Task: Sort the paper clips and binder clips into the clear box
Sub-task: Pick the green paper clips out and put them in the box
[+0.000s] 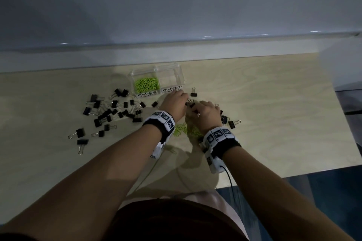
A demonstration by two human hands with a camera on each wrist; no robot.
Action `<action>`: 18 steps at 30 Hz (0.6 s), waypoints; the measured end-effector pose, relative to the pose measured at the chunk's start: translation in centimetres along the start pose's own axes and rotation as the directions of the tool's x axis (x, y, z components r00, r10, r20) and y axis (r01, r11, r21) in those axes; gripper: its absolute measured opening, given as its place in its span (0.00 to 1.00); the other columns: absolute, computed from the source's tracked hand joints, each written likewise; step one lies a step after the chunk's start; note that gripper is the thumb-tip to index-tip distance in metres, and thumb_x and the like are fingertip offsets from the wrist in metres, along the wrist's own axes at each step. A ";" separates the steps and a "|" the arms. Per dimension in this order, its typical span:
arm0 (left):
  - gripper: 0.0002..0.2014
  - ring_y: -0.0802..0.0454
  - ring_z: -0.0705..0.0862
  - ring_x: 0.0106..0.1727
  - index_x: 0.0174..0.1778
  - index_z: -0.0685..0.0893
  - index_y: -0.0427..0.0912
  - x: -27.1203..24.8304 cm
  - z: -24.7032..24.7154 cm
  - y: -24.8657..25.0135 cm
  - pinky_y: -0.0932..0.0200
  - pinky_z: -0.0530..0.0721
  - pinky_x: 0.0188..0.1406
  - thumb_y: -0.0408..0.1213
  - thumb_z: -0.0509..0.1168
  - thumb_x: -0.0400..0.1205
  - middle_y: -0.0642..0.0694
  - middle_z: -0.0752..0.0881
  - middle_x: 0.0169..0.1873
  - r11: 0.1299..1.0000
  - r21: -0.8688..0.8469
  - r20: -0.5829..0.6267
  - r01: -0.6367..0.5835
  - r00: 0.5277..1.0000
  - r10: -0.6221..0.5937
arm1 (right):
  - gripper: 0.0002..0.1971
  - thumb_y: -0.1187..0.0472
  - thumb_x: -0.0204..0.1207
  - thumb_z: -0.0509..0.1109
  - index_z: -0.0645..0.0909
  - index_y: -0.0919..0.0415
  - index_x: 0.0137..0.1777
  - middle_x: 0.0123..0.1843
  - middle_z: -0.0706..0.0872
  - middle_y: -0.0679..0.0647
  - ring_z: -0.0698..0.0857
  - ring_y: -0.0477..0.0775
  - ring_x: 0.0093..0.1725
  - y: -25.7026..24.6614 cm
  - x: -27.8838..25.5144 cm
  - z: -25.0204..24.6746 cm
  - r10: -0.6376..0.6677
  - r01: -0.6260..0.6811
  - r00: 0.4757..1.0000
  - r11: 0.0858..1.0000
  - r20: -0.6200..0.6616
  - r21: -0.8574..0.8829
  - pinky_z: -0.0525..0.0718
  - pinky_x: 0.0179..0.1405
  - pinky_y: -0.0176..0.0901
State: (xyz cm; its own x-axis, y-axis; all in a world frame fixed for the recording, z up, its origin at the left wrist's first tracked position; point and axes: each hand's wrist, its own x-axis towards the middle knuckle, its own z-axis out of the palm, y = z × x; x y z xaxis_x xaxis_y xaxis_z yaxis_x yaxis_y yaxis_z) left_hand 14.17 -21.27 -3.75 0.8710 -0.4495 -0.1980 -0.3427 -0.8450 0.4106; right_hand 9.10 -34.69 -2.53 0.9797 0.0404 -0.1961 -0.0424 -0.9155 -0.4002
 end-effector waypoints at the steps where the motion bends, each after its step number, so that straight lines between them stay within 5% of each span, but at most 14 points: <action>1: 0.13 0.42 0.76 0.61 0.59 0.79 0.38 0.1 0.0 -0.2 0.48 0.76 0.61 0.32 0.62 0.78 0.40 0.80 0.57 1.000 -0.027 -0.015 -0.006 1.000 0.005 | 0.06 0.59 0.71 0.68 0.85 0.60 0.42 0.41 0.86 0.56 0.82 0.64 0.45 0.6 0.0 -0.1 0.033 -0.030 0.998 0.998 -0.052 0.048 0.77 0.49 0.57; 4: 0.13 0.42 0.77 0.61 0.60 0.79 0.37 0.4 -0.2 -0.6 0.47 0.80 0.58 0.34 0.62 0.80 0.40 0.80 0.58 0.994 -0.103 -0.109 -0.035 0.994 0.024 | 0.02 0.61 0.69 0.70 0.84 0.57 0.37 0.37 0.86 0.53 0.82 0.60 0.40 2.9 -0.2 -1.2 0.144 -0.115 0.972 0.981 -0.184 0.156 0.83 0.43 0.58; 8: 0.17 0.43 0.75 0.66 0.67 0.75 0.37 0.6 -0.2 -0.1 0.46 0.82 0.59 0.33 0.61 0.82 0.40 0.78 0.65 0.995 -0.071 -0.136 -0.067 0.989 0.056 | 0.05 0.61 0.71 0.70 0.86 0.59 0.44 0.45 0.85 0.57 0.81 0.63 0.48 5.1 0.0 -2.3 0.221 -0.212 0.954 0.975 -0.204 0.066 0.77 0.49 0.55; 12: 0.16 0.42 0.76 0.60 0.63 0.80 0.37 0.5 0.8 0.8 0.43 0.85 0.50 0.29 0.65 0.78 0.41 0.79 0.58 0.991 -0.051 -0.067 -0.120 0.991 0.116 | 0.08 0.59 0.72 0.70 0.85 0.56 0.49 0.51 0.84 0.53 0.79 0.62 0.53 4.8 0.4 -2.2 0.035 -0.040 0.995 0.998 -0.095 -0.049 0.72 0.52 0.55; 18: 0.12 0.42 0.78 0.57 0.58 0.83 0.36 1.4 0.7 1.0 0.50 0.79 0.57 0.27 0.64 0.79 0.41 0.79 0.57 0.988 -0.006 0.074 -0.157 0.985 0.157 | 0.17 0.58 0.72 0.70 0.81 0.49 0.62 0.58 0.80 0.52 0.76 0.59 0.57 3.0 1.3 -1.6 -0.075 0.118 0.981 0.963 0.181 -0.241 0.71 0.57 0.57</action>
State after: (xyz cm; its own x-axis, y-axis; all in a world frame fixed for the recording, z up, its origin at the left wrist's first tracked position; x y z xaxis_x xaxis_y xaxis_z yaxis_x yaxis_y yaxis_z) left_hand 14.75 -22.92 -4.26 0.7777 -0.5971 -0.1964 -0.4732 -0.7619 0.4423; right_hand 10.60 -38.05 -2.57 0.9284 0.1807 -0.3248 0.1220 -0.9736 -0.1930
